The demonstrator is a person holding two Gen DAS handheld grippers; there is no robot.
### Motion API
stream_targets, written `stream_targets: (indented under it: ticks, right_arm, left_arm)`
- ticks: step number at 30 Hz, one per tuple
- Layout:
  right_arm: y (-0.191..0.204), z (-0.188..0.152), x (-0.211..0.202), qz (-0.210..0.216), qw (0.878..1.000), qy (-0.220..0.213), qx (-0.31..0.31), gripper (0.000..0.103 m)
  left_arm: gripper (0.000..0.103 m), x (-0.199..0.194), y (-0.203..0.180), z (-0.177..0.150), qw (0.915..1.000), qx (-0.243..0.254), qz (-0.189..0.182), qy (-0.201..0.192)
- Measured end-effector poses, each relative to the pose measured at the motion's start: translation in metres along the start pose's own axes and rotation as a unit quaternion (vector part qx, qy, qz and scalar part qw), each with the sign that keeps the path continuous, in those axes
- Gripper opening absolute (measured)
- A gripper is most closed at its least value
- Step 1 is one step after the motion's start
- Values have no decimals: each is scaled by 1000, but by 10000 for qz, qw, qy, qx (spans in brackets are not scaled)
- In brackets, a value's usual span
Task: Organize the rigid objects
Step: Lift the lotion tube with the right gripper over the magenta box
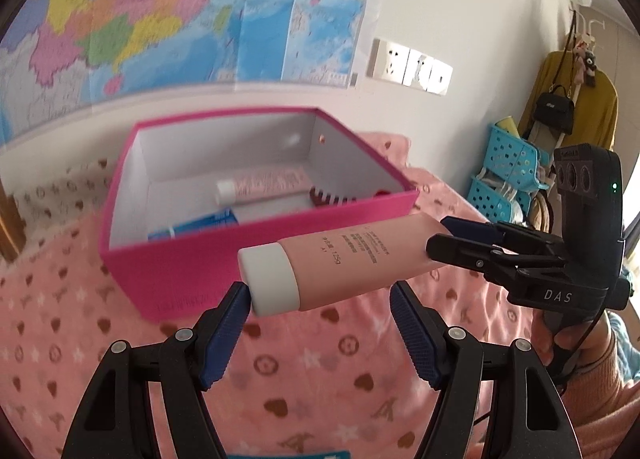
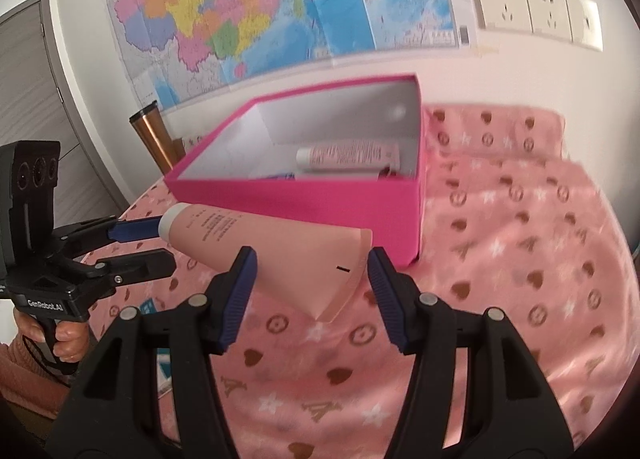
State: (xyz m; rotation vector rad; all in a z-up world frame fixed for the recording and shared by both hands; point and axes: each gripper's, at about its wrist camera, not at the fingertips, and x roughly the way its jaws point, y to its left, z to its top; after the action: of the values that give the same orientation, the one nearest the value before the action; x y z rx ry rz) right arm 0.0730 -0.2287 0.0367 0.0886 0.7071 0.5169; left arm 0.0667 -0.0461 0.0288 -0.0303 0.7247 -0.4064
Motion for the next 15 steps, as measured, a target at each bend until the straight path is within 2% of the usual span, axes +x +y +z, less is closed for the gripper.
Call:
stream_targets:
  ticks: [9, 15]
  right_arm:
    - [-5, 35, 4, -97, 9995, -230, -176, 60]
    - [-11, 52, 13, -176, 9991, -263, -291, 60]
  left_arm:
    - [73, 8, 9, 31, 9996, -138, -6, -237]
    - [73, 21, 18, 46, 9995, -218, -100, -194]
